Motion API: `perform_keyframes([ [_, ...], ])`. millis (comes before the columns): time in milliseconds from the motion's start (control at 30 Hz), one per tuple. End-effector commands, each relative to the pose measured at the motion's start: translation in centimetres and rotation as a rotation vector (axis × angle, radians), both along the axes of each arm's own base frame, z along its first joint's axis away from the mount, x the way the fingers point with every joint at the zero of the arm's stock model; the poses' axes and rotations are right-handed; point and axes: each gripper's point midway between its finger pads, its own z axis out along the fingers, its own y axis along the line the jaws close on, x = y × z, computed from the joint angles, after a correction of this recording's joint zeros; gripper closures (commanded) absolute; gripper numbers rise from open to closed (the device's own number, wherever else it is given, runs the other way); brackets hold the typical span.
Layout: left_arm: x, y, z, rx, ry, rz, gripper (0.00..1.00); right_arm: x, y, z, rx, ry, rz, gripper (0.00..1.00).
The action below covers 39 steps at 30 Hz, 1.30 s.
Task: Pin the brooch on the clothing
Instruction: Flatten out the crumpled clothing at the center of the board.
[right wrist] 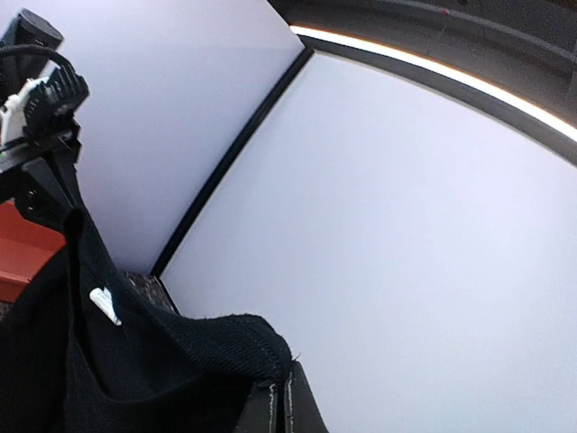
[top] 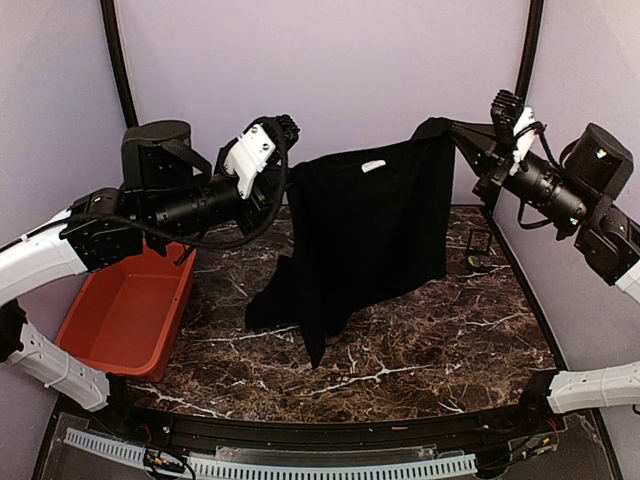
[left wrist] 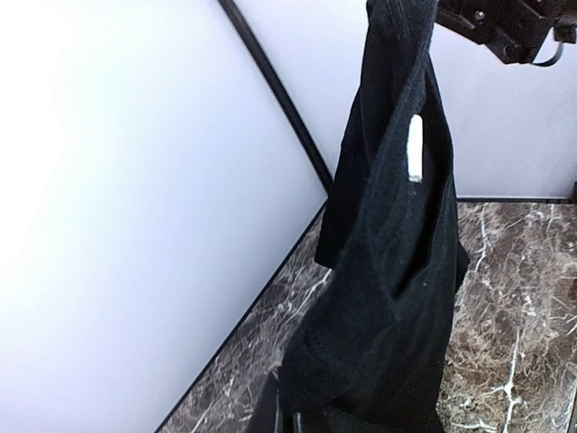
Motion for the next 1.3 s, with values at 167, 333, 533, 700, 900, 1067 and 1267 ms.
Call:
perform_keyframes([
  [167, -6.9, 0.2, 5.7, -0.162, -0.22, -0.307, 0.99, -9.0, 3.2, 4.4, 0.059, -0.18, 0.307, 1.0],
  [333, -7.9, 1.4, 7.4, -0.196, -0.274, -0.326, 0.99, -10.9, 4.6, 5.7, 0.059, -0.232, 0.368, 1.0],
  [533, -8.3, 1.7, 8.3, -0.208, -0.299, -0.333, 0.99, -10.9, 6.2, 6.0, 0.032, -0.262, 0.339, 1.0],
  [700, -8.4, 1.9, 8.5, -0.212, -0.31, -0.334, 0.99, -10.9, 6.1, 6.6, 0.042, -0.278, 0.31, 1.0],
  [900, -8.2, 1.8, 8.5, -0.204, -0.32, -0.324, 0.99, -10.6, 6.1, 6.8, 0.042, -0.282, 0.285, 1.0],
  [1067, -8.0, 1.9, 8.4, -0.2, -0.317, -0.31, 0.99, -10.4, 6.5, 6.7, 0.03, -0.284, 0.277, 1.0],
  [1267, -7.9, 2.1, 8.5, -0.199, -0.323, -0.302, 0.99, -10.1, 6.6, 6.7, 0.026, -0.287, 0.263, 1.0],
])
